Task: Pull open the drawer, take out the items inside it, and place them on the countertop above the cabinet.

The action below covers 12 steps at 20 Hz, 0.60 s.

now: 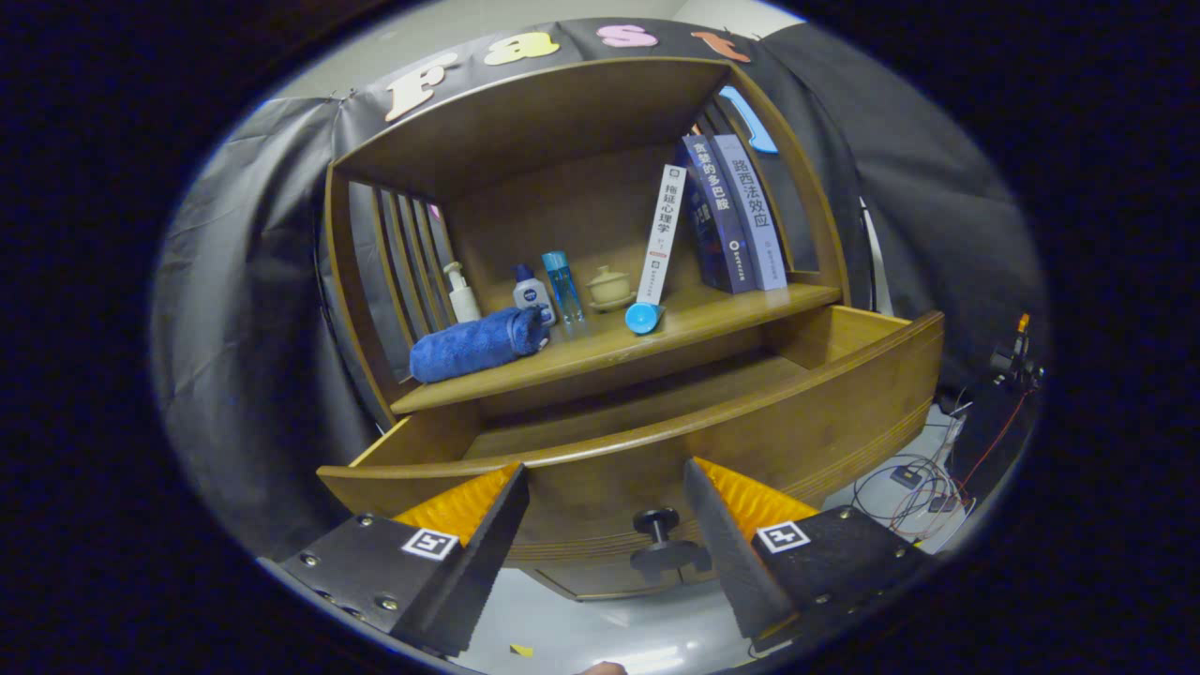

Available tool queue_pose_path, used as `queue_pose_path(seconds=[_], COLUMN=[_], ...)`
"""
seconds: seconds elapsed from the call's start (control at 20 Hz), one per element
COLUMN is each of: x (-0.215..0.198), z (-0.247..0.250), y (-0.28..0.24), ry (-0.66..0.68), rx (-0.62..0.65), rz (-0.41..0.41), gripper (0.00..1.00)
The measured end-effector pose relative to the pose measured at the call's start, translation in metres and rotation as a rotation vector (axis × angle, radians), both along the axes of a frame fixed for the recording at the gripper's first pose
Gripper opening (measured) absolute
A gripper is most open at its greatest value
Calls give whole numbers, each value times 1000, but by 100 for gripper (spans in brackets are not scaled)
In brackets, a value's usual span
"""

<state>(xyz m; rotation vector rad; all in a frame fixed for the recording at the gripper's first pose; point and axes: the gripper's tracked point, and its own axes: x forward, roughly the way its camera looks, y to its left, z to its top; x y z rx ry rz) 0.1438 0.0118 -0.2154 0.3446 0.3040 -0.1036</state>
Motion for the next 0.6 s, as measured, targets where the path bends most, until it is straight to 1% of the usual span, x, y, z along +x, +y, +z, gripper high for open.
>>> queue_pose_path(seconds=[0.35,0.4,0.6], x=[38,42,62], z=[-2,-10,-6], y=[-2,-8,-5], ry=[15,21,33], rx=[1,-2,1], rz=[-5,-5,-1], gripper=[100,100,100])
